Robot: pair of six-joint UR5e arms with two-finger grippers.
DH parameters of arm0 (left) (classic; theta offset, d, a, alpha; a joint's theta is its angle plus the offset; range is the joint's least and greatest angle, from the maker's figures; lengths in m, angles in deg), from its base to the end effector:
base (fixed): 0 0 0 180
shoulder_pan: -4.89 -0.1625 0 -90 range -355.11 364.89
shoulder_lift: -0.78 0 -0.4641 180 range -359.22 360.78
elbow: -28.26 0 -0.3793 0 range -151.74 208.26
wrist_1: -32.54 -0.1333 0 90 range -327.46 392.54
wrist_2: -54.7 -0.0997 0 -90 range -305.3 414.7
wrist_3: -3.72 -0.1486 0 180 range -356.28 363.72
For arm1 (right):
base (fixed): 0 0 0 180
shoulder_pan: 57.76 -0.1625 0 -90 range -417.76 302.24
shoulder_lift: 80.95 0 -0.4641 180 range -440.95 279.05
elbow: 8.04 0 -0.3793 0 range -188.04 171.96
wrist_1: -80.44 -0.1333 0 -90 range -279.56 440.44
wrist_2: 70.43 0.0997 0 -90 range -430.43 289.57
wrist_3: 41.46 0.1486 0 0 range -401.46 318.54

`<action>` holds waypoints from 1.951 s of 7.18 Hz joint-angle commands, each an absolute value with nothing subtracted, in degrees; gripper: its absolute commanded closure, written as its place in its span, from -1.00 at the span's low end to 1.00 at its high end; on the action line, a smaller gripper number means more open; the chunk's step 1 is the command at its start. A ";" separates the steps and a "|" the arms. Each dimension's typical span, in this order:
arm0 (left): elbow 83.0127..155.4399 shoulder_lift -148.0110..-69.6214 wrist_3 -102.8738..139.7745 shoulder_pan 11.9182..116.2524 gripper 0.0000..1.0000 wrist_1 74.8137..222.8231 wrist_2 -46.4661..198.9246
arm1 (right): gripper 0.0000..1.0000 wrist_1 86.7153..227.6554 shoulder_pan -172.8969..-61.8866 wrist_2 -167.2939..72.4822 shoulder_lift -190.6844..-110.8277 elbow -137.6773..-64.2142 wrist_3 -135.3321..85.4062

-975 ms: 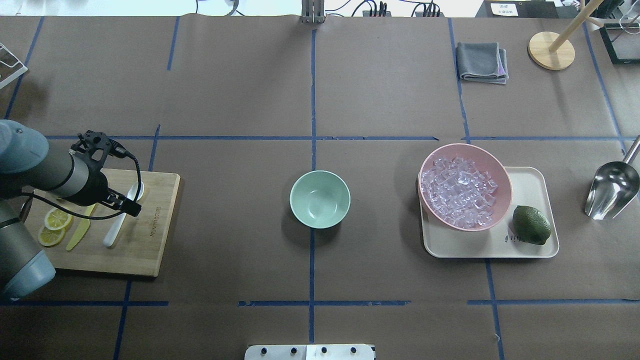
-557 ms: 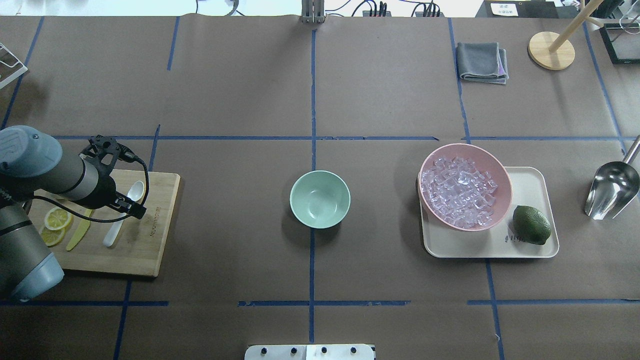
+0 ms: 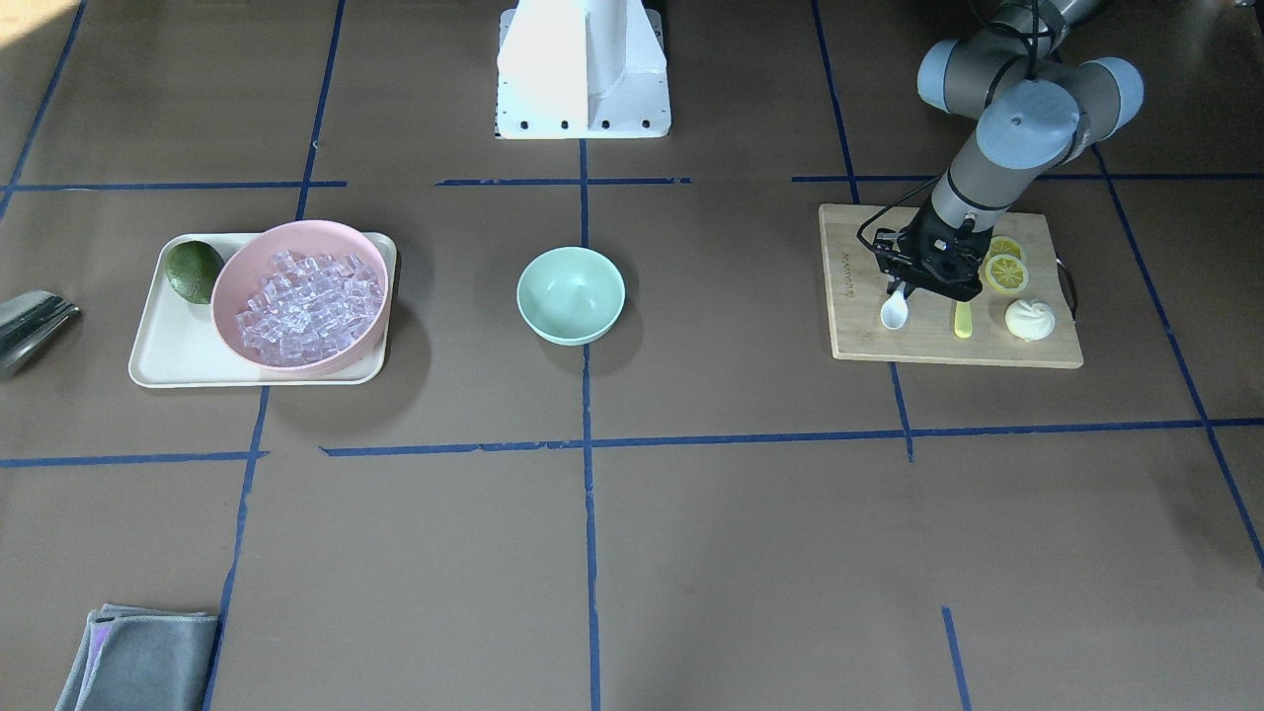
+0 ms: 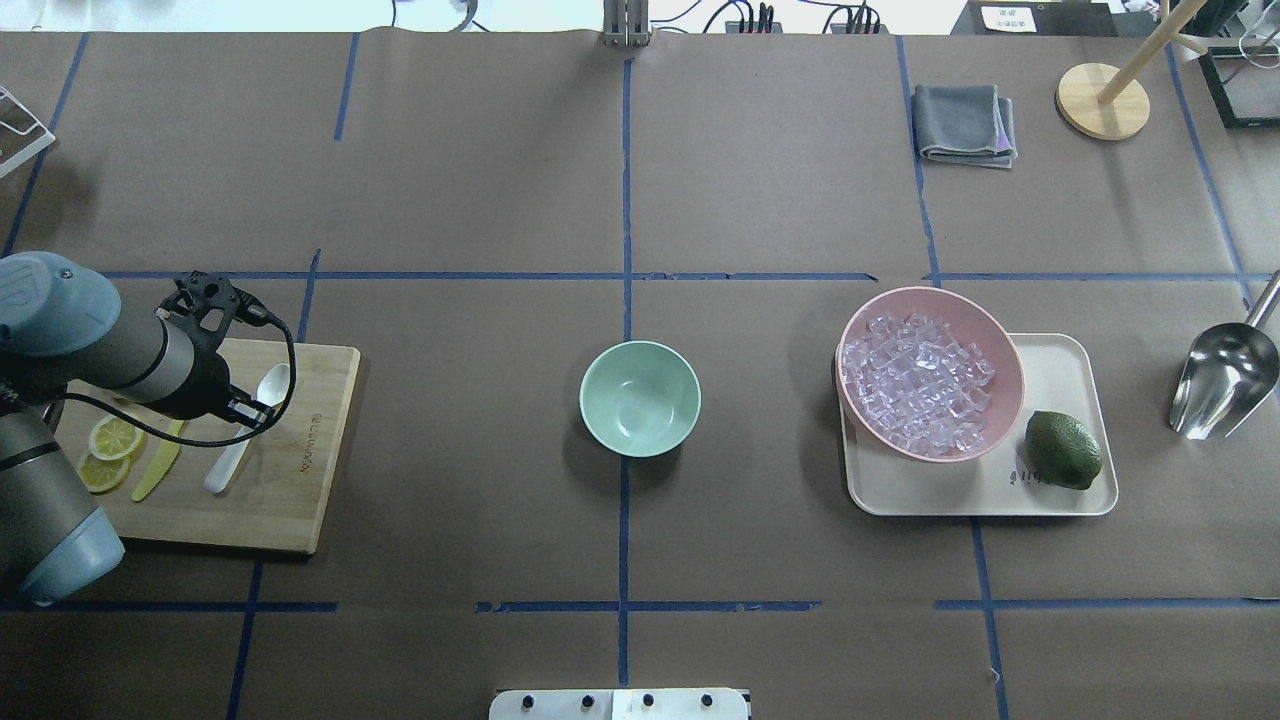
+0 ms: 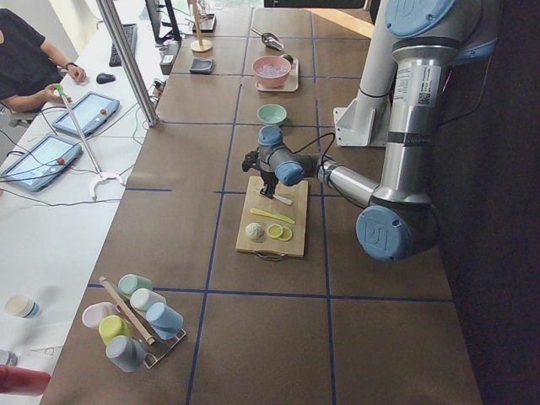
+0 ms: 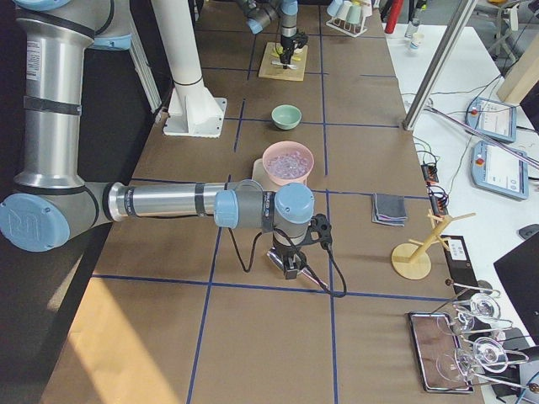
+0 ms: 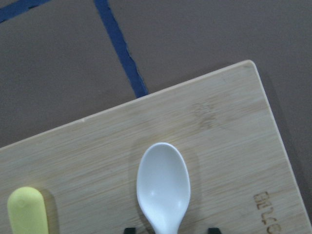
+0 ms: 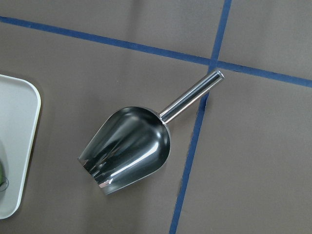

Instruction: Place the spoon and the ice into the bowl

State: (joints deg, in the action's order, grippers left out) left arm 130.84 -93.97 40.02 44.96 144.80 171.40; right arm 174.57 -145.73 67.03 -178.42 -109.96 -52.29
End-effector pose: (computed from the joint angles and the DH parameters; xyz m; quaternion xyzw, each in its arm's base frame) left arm 0.3872 -0.4127 0.5508 0.0920 0.3838 0.1863 0.8997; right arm 0.0090 -0.4187 0.6931 0.0334 -0.4010 -0.1036 0.9096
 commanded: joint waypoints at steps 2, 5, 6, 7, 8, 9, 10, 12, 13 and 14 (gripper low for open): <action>130.65 -93.88 40.11 44.97 1.00 144.78 171.50 | -1.00 174.57 -145.56 67.03 -178.42 -109.90 -52.36; 131.62 -94.75 42.72 44.97 1.00 144.42 171.94 | -1.00 174.48 -145.56 67.03 -178.42 -109.90 -52.36; 131.53 -96.67 45.18 44.97 1.00 144.25 174.29 | -1.00 174.57 -145.56 67.03 -178.42 -109.90 -52.36; 131.35 -102.00 52.16 44.88 1.00 144.16 176.14 | -1.00 174.48 -145.56 67.03 -178.42 -109.99 -52.36; 130.57 -109.01 58.76 44.79 1.00 141.81 176.25 | -1.00 174.48 -145.56 67.03 -178.42 -109.99 -52.28; 129.87 -114.57 64.22 44.10 1.00 138.92 176.16 | -1.00 174.48 -145.56 67.03 -178.42 -109.99 -52.36; 127.42 -119.49 68.89 42.44 1.00 138.19 175.73 | -1.00 174.48 -145.56 67.03 -178.42 -109.99 -52.36; 116.90 -131.27 75.85 39.44 1.00 138.18 173.02 | -1.00 174.57 -145.56 67.03 -178.42 -109.99 -52.28; 116.68 -132.63 78.40 36.65 1.00 138.18 170.65 | -1.00 174.48 -145.39 67.03 -178.42 -109.99 -52.27; 117.02 -133.42 79.91 36.44 1.00 138.18 170.54 | -1.00 174.48 -145.21 67.03 -178.42 -109.99 -52.27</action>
State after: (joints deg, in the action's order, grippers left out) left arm 117.65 -131.45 77.40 37.71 138.20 171.67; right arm 174.50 -145.39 67.03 -178.42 -109.99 -52.29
